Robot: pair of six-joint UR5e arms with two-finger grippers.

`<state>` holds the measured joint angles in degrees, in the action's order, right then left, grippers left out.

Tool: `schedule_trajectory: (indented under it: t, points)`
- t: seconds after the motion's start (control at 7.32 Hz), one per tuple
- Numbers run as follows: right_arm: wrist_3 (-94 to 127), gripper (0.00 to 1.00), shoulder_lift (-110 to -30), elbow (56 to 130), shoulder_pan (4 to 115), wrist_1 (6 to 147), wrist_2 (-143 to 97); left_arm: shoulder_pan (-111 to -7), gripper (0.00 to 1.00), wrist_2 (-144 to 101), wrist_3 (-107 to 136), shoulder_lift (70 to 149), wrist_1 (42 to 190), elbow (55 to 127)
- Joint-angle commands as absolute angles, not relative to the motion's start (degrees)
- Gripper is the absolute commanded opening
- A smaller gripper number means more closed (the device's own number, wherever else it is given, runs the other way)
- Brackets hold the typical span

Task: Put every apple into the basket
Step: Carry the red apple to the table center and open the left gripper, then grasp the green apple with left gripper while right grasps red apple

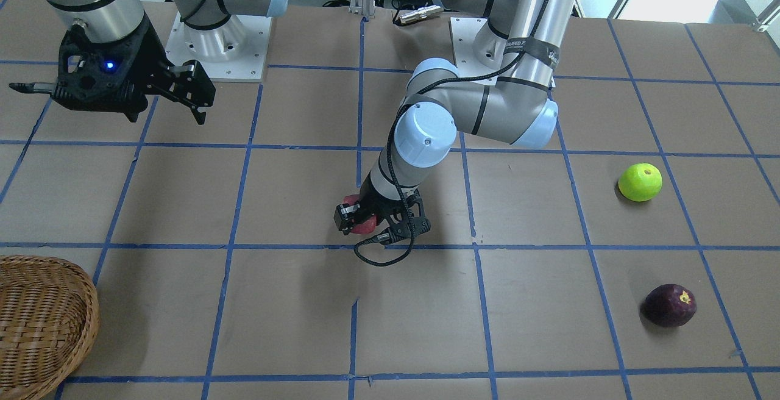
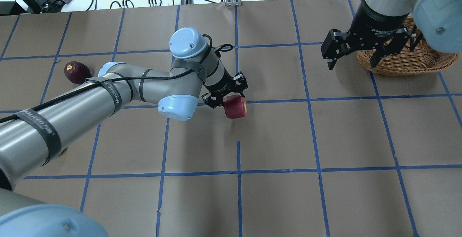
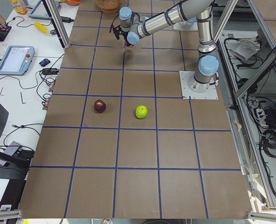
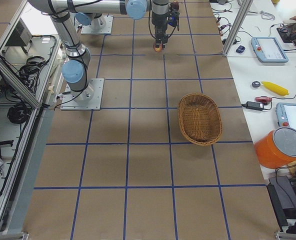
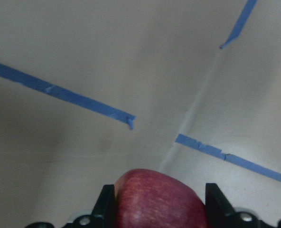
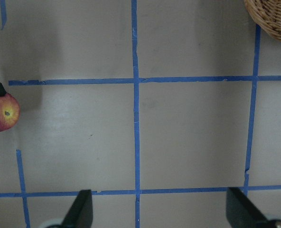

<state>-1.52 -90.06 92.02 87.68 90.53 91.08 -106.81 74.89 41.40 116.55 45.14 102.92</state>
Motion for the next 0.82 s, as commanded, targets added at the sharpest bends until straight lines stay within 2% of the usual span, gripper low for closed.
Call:
schedule_trajectory:
  t: [0.0, 0.27, 0.55, 0.68]
  points:
    - [-1.93, 1.00, -87.21, 92.11, 87.10, 90.97, 90.88, -107.93, 0.99, 80.21, 41.66, 118.04, 44.56, 102.74]
    - [-1.23, 1.00, -84.12, 92.02, 87.27, 91.05, 90.88, -105.75, 1.00, 79.81, 35.91, 114.11, 49.70, 100.65]
    - [-1.14, 1.00, -83.15, 92.02, 87.71, 92.71, 86.35, -98.56, 1.00, 80.76, 25.12, 108.05, 66.90, 97.48]
    - [2.25, 1.00, -81.58, 92.63, 88.58, 94.03, 82.65, -94.87, 1.00, 81.99, 19.39, 105.67, 69.67, 98.08]
